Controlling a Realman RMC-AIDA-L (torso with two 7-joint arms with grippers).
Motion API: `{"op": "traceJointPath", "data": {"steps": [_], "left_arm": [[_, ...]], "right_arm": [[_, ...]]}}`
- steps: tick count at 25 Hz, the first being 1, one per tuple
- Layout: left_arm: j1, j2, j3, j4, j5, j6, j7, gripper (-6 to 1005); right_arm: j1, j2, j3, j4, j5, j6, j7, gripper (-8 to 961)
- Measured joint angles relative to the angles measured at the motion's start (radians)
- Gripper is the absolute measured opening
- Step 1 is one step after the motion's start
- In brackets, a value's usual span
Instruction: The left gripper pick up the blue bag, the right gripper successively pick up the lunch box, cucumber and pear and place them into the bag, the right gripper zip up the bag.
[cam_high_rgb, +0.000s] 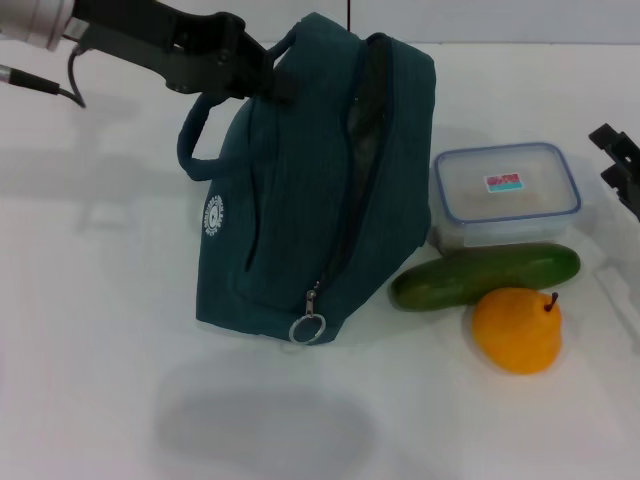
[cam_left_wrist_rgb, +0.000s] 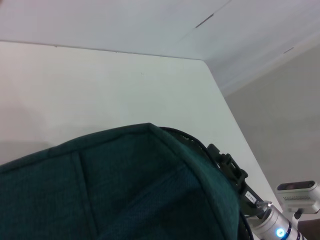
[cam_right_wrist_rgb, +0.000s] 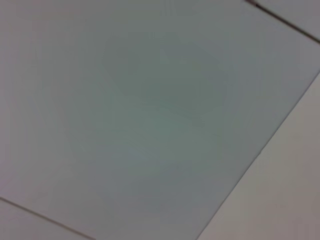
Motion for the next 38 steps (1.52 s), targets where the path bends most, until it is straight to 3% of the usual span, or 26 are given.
{"op": "traceJointPath", "data": {"steps": [15,28,31,38], "left_arm": [[0.008,0.002,0.001,0.0,0.002,0.0,0.02,49],[0.009,0.002,0.001,0.0,0.008,-0.005,0.029,49],[0.01,0.003,0.001,-0.003,0.009,-0.012,0.034,50],[0.01,-0.006,0.007,-0.006,0.007,-0.013,0.036,50]], "right_arm": [[0.056,0.0,0.001,0.051,-0.047,0.02,0.007,873],[0.052,0.0,0.007,0.061,-0.088,0.004,0.018,872],[0.049,0.0,0.001,0.062,-0.089,-0.003,0.024,843],[0.027,0.0,0.003,0.057,-0.09,-0.008,0.024,536]]}}
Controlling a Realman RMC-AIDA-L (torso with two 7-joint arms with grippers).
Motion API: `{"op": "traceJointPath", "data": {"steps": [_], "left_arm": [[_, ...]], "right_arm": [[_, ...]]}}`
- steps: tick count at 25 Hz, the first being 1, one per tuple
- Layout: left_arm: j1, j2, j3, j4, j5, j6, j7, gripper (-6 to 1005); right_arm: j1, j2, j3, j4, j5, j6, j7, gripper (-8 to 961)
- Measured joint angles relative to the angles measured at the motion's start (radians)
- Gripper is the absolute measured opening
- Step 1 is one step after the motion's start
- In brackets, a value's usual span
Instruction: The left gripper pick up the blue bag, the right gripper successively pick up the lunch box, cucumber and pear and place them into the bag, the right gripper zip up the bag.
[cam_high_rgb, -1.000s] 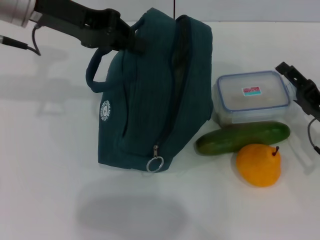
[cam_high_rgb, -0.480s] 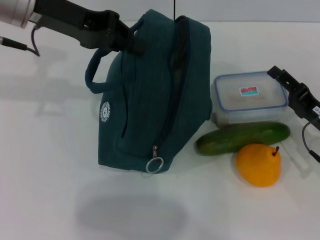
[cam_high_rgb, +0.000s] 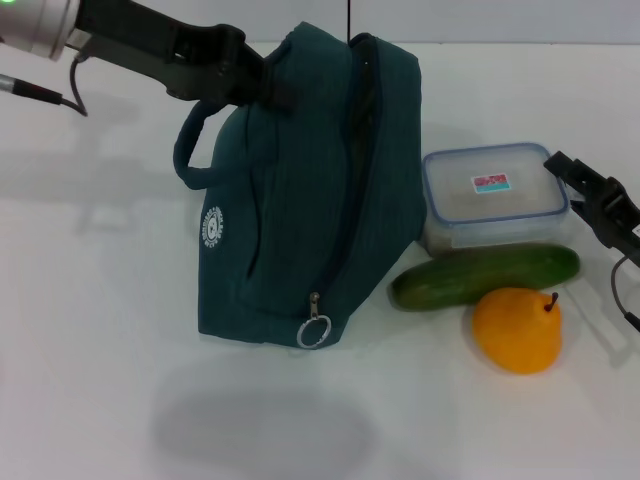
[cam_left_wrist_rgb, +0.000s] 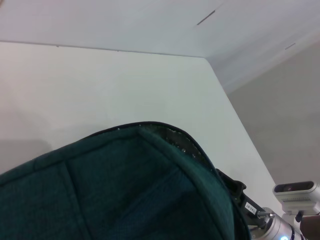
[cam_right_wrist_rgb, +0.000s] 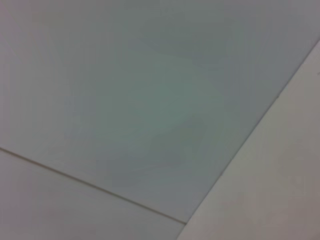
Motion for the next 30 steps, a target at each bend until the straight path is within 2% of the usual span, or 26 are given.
{"op": "traceJointPath", "data": {"steps": [3,11,18,22,30], "left_arm": [[0.0,-0.001,0.0,0.0,-0.001,0.001,-0.001,50],[0.0,-0.003,0.002,0.0,-0.005,0.007,0.003,50],[0.003,-0.014,0.002,0.003,-0.005,0.021,0.008,49],[0.003,-0.015,0.002,0.005,-0.005,0.028,0.009,49],[-0.004,-0.017,0.001,0.006,-0.007,0.03,0.01,49]], "right_arm": [[-0.01,0.0,0.006,-0.002,0.0,-0.001,0.0,394],[-0.028,0.0,-0.001,-0.01,0.003,-0.007,0.001,277],[-0.029,0.0,-0.003,-0.031,-0.034,-0.021,-0.007,201],[-0.034,-0.001,0.004,-0.036,-0.052,-0.077,-0.007,140],[-0.059,-0.003,0.01,-0.08,-0.043,-0.172,-0.001,95]]}}
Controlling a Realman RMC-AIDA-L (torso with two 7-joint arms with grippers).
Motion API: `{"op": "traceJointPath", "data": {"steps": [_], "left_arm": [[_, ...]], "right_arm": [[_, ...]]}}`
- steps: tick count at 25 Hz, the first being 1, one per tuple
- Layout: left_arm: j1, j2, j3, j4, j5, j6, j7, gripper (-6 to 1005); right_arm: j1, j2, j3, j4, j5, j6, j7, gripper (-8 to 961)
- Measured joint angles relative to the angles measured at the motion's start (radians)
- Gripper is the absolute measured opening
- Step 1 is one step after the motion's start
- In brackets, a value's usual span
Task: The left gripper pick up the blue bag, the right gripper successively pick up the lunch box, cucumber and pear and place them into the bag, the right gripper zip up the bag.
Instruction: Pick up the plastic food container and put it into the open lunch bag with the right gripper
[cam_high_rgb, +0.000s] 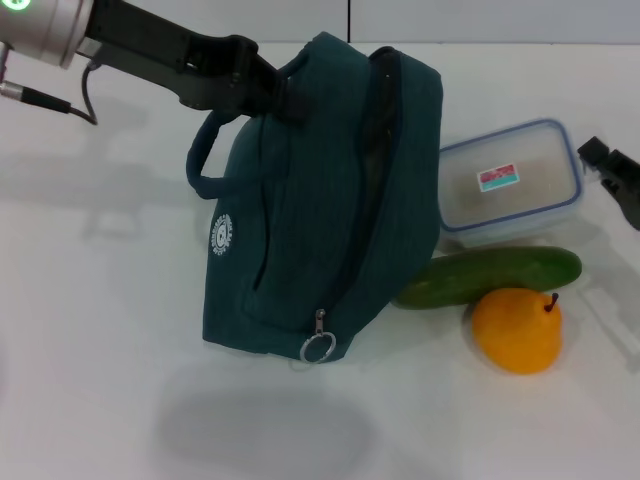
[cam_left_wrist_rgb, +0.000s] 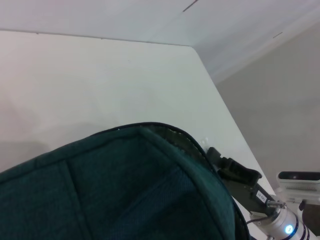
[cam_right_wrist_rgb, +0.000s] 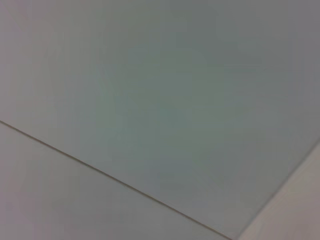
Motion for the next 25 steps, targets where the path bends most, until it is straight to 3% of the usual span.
{"op": "traceJointPath", "data": {"steps": [25], "left_arm": [[-0.031,-0.009,-0.001,0.0,-0.019,-0.007,-0.016,50]], "right_arm": [[-0.012,-0.001,0.041,-0.044,0.046,-0.205,0.0,95]]}}
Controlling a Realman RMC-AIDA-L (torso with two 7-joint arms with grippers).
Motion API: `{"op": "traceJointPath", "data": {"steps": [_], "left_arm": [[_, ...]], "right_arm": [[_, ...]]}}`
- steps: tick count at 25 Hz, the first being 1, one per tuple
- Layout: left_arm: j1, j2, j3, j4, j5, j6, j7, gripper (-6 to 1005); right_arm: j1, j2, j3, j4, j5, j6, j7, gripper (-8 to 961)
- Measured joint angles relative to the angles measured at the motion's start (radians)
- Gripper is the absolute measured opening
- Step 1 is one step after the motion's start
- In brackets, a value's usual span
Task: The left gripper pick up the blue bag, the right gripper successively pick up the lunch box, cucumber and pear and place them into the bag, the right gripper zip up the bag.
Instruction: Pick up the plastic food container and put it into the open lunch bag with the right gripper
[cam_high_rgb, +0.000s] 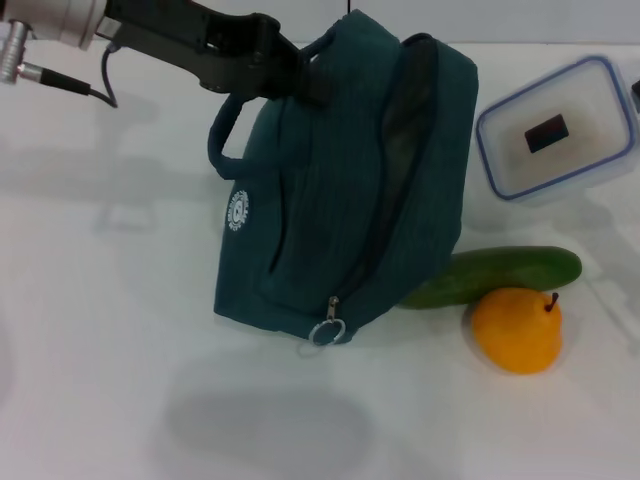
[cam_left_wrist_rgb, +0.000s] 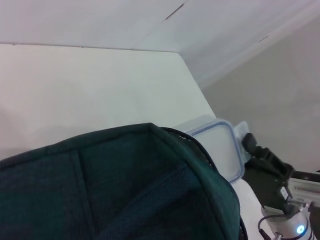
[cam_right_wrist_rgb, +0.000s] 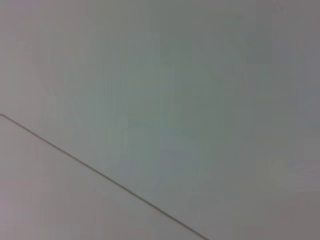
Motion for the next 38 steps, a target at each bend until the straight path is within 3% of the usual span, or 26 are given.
{"op": "traceJointPath", "data": {"steps": [13,18,23,31,38], "left_arm": [[-0.004,-0.004,0.003,0.001,0.017,-0.004,-0.011,49],[-0.018,0.008,-0.001,0.009,0.078,-0.015,-0.013,49],[-0.026,0.018,0.0,0.089,0.151,-0.021,-0.036,50],[-0.057,0.032,0.003,0.117,0.156,-0.004,-0.067,49],[-0.079,0.016,0.005,0.109,0.151,0.009,-0.073,49]], "right_arm": [[0.008,-0.004,0.0,-0.015,0.044,-0.126,0.001,95],[0.008,-0.005,0.0,-0.017,0.046,-0.142,0.001,95],[0.008,-0.005,0.0,-0.017,0.047,-0.151,0.001,95],[0.009,-0.003,0.0,-0.029,0.058,-0.197,0.001,95],[0.029,-0.003,0.0,-0.029,0.06,-0.255,0.001,95]]}}
